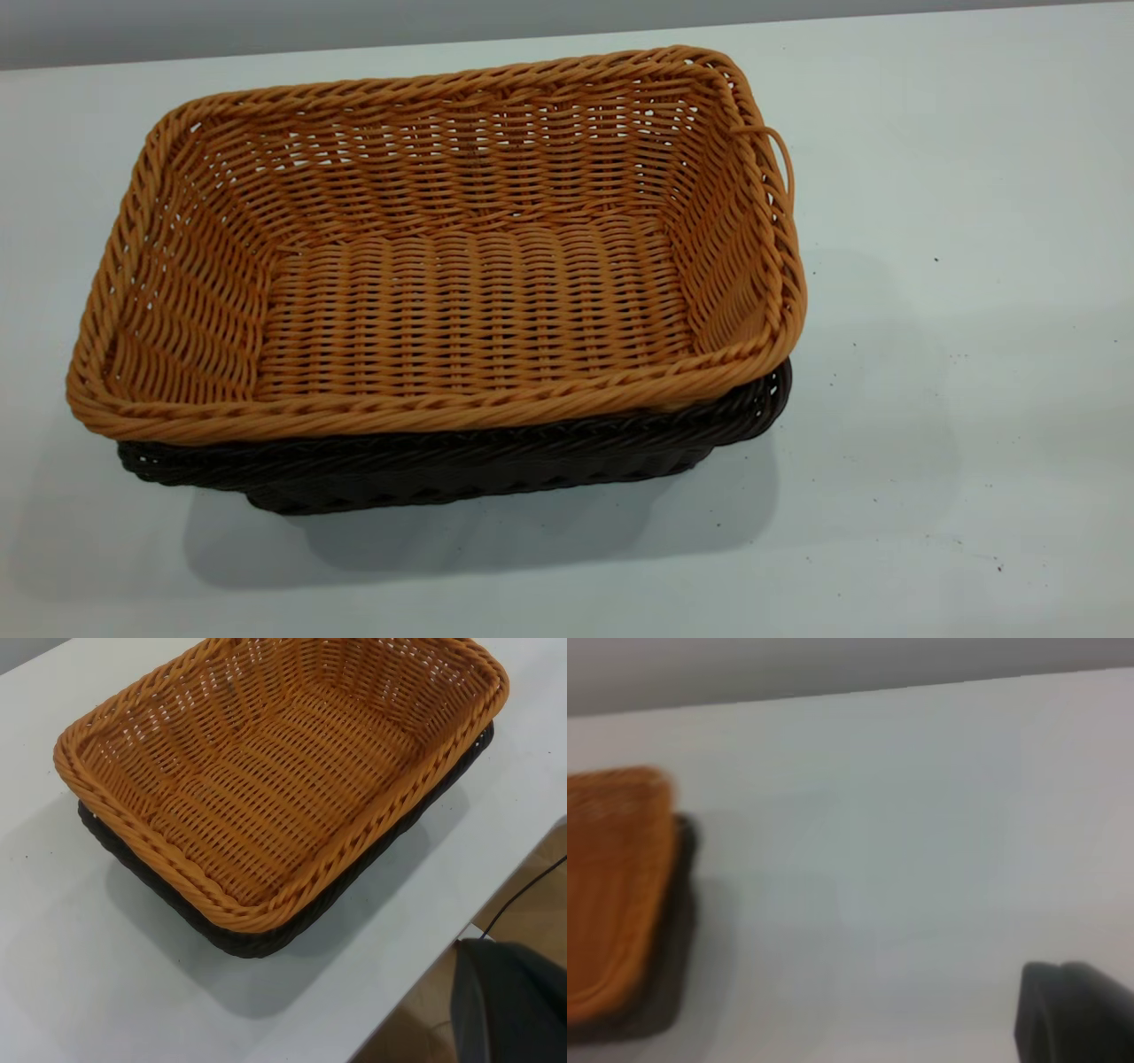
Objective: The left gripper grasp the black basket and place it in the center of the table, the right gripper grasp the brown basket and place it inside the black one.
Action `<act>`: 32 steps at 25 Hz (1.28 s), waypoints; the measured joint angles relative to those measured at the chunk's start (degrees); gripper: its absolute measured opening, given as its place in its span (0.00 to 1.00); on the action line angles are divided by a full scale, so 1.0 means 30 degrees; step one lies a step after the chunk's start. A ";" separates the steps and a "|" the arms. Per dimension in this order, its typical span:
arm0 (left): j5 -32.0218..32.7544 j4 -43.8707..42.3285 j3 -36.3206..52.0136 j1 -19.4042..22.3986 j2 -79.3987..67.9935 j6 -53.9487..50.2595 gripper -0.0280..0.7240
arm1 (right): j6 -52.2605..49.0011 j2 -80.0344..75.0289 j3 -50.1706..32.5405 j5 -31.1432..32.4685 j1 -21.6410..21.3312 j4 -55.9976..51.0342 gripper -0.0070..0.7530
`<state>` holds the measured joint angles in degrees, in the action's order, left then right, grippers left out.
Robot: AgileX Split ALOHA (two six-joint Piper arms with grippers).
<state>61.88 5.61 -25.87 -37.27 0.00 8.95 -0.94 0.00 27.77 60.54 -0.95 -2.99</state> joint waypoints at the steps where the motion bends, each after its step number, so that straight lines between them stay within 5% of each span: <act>1: 0.0000 0.0000 0.0000 0.0000 0.0000 0.0000 0.04 | 0.0000 0.0000 0.0000 0.0000 -0.0874 0.0000 0.01; 8: 0.0000 0.0000 0.0000 0.1399 0.0000 0.0033 0.04 | 0.0000 0.0000 0.0000 0.0000 -0.4771 0.0014 0.01; 23: 0.0017 0.0008 0.0000 1.1716 0.0000 0.0033 0.04 | 0.0018 0.0000 0.0000 -0.0017 -0.4792 0.0014 0.01; 32: 0.0017 0.0008 0.0000 1.2878 0.0000 0.0033 0.04 | 0.0000 0.0000 0.0000 -0.0017 -0.4792 0.0014 0.01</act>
<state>61.93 5.64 -25.87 1.37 0.00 9.05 -0.94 0.00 27.77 60.49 -15.33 -2.94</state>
